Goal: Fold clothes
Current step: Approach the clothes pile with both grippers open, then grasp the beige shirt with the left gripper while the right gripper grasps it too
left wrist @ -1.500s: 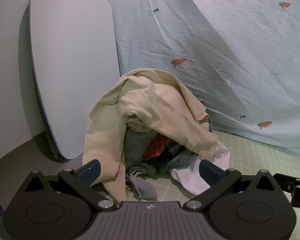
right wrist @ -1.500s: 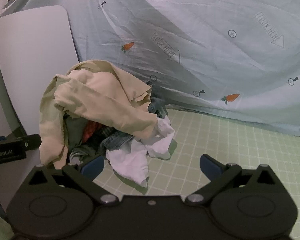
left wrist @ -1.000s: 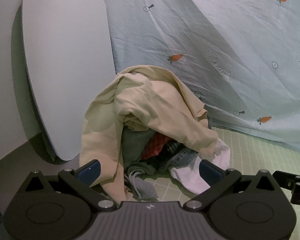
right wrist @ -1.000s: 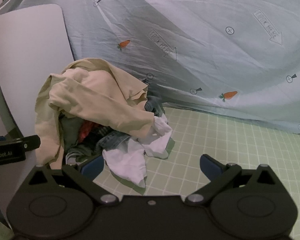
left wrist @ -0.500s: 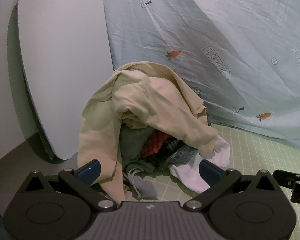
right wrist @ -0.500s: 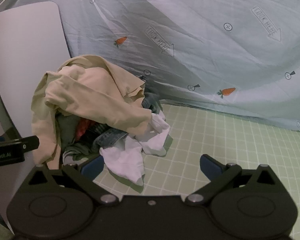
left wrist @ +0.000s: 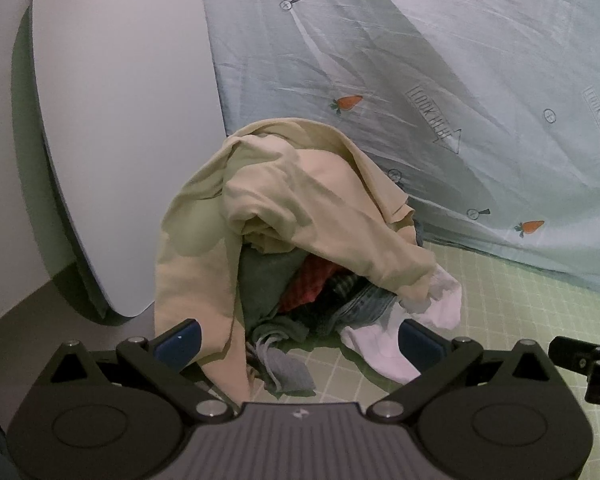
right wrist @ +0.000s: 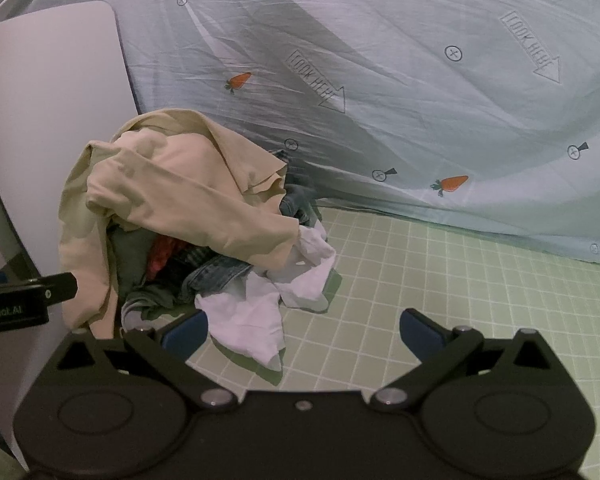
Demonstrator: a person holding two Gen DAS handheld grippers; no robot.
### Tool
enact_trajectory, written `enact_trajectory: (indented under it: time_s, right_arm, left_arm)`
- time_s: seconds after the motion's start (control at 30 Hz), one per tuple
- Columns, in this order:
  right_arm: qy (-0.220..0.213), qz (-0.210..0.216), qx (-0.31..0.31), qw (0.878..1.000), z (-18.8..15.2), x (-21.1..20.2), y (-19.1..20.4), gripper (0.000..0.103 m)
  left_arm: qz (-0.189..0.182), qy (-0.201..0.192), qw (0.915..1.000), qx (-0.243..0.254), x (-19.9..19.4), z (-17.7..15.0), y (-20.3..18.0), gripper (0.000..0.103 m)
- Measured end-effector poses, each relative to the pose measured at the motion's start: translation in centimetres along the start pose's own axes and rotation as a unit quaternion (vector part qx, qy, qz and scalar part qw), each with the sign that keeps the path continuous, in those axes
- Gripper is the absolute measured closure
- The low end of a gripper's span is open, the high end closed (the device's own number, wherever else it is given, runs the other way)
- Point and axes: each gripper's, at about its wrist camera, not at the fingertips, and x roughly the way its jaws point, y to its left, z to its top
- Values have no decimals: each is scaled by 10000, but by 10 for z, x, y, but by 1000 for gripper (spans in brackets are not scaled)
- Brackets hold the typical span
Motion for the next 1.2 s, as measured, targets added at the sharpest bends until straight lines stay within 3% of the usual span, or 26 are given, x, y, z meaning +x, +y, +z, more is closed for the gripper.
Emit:
enact_trajectory:
  time_s: [0.4, 0.77, 0.97, 1.2]
  right_arm:
    - [98, 7, -1, 10000, -2, 4, -2, 0]
    - [234, -72, -62, 9997, 0, 33, -9, 0]
    - [276, 67, -271, 9992, 22, 68, -11, 0]
    - [168, 212, -730, 9970, 70, 130, -6, 0]
  left_arm:
    - [46, 174, 9998, -79, 6, 1, 2, 0]
    - [95, 528, 9982, -263, 30, 6, 5, 0]
    - [-29, 652, 9963, -561, 59, 27, 11, 0]
    - [-63, 471, 9912, -1233, 102, 76, 33, 1]
